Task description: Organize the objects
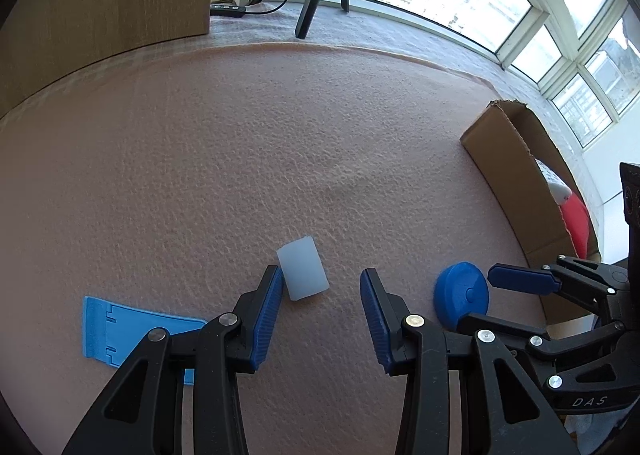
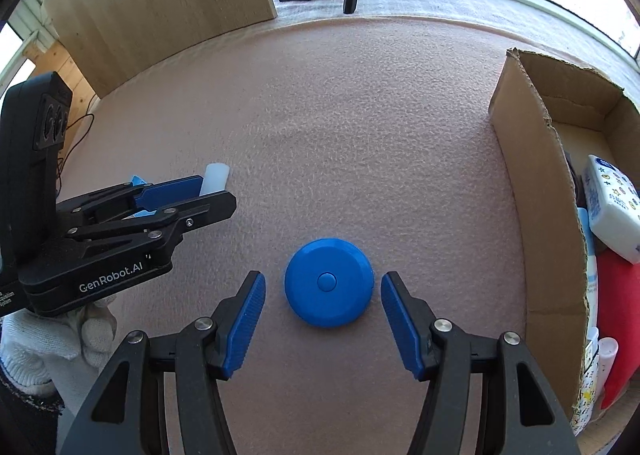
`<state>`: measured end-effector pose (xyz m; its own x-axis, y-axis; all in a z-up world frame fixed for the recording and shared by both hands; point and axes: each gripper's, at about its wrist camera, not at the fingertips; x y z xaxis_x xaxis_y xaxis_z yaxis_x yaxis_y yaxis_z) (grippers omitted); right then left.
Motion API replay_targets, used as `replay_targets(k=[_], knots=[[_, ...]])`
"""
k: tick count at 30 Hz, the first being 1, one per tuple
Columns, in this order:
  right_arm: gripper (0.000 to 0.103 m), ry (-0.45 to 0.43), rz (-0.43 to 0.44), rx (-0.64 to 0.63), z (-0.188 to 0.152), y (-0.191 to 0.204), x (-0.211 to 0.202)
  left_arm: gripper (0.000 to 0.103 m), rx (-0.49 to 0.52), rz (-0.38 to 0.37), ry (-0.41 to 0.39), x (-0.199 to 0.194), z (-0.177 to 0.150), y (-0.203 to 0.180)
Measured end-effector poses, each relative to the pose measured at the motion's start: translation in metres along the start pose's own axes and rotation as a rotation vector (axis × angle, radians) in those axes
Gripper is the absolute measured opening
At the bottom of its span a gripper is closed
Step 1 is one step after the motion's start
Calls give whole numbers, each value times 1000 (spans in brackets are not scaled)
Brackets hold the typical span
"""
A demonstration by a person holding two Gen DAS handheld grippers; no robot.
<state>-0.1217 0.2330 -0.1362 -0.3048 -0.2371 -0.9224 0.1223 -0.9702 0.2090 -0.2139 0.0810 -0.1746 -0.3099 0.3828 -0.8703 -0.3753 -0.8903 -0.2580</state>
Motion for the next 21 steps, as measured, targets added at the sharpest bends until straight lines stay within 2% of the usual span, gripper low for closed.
replay_targets(k=[3,11,14,16,21], knots=[[57,-10,-38,-32,-3,6,2,40,5,15,0,1,1,-3],[57,2,-48,-48,-4,8,8,27,23,59,-1,3,2,-3],[54,-7,-58,-63,-4,10,6,21,16,55,-2,3,3,0],[46,-15,-68,-68,-4,10,6,19,11,50,-4,3,2,2],[46,-25,-46,-65,-6,8,3,13,-3,48,-16,-2,-1,2]])
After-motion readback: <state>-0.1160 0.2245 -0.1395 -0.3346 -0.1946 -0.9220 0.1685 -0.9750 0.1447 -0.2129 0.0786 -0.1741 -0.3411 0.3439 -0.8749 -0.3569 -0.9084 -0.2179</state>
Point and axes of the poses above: each gripper's, at about its wrist camera, not at the fingertips, and x roughly the way its jaws point, y to its left, z to its top, and after that the axes turned 1 degree about z, right-handed
